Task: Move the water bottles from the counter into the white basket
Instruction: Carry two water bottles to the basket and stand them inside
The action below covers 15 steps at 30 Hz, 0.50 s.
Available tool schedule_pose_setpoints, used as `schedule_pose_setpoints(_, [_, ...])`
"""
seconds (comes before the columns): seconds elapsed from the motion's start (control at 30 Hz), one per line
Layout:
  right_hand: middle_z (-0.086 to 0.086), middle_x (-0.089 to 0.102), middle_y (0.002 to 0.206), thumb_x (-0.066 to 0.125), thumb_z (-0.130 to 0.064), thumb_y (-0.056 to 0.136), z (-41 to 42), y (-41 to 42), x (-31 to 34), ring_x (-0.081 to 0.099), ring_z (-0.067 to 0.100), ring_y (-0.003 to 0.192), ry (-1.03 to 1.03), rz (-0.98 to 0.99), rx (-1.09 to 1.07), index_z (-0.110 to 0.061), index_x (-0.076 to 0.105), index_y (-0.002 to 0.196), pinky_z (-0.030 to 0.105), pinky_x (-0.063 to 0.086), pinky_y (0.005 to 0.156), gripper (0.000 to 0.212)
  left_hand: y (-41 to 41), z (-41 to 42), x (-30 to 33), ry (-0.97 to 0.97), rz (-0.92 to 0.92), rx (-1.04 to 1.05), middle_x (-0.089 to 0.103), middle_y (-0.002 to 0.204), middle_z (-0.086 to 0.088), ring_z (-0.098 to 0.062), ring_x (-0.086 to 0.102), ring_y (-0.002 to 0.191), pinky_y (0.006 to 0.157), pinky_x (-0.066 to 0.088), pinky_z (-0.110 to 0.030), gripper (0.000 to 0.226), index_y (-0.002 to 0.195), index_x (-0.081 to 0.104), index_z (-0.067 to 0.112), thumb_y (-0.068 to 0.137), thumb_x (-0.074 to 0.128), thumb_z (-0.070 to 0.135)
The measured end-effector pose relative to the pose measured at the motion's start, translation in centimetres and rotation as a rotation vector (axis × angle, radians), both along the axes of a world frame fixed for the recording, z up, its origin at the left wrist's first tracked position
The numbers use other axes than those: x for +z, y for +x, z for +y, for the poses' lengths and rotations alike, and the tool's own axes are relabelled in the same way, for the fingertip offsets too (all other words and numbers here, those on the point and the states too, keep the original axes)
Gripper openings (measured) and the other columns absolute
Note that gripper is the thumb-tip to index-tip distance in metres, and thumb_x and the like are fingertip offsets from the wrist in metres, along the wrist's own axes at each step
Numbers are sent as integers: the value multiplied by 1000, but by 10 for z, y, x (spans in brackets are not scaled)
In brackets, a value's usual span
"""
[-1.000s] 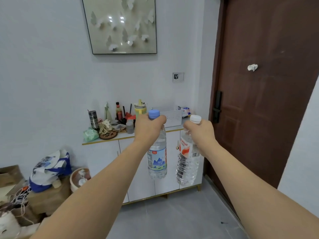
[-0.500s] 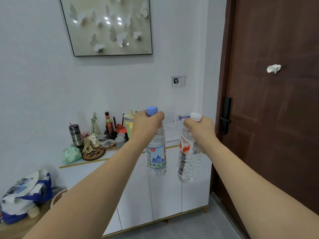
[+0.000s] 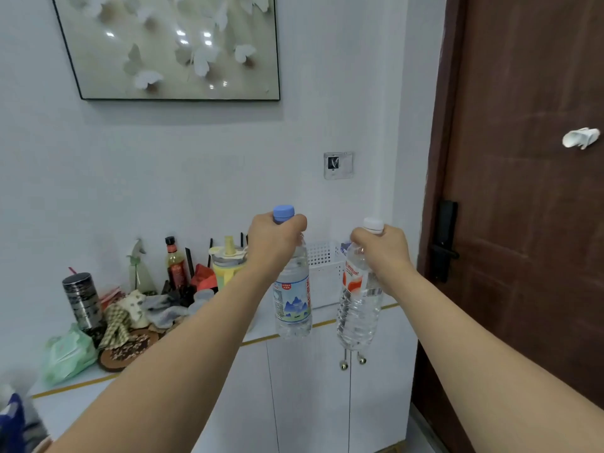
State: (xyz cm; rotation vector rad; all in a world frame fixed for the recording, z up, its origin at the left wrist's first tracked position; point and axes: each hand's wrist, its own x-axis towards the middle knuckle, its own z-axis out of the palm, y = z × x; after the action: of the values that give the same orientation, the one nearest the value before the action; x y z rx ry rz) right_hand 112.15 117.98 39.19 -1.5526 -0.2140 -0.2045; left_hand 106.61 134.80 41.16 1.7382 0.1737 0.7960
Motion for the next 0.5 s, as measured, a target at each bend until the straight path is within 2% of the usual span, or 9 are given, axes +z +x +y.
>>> schedule_pose_setpoints(0.2, [8,54,70,65,-14,71,38,78,18,50,19,65,21,-23,-15,-10,63,78,34,41,60,9,77,33,15,5,-32,-4,57,61,-10,-16,47,57,56,41,-34,39,73,57,-10,65,61,28])
schedule_pose_setpoints(0.4, [6,56,68,65,-17,67,58,156,27,52,19,64,41,-51,-16,-10,64,76,33,43,60,11,150,50,19,-7,-60,20,53,62,-10,-17,45,58,56,39,-34,36,71,53,-10,66,61,25])
schedule_pose_setpoints(0.5, [6,56,69,65,-15,71,62,197,26,52,19,63,46,-61,1,-10,63,76,32,43,59,7,187,54,18,-21,-66,41,51,62,-10,-17,45,58,56,39,-35,27,67,54,-1,66,61,25])
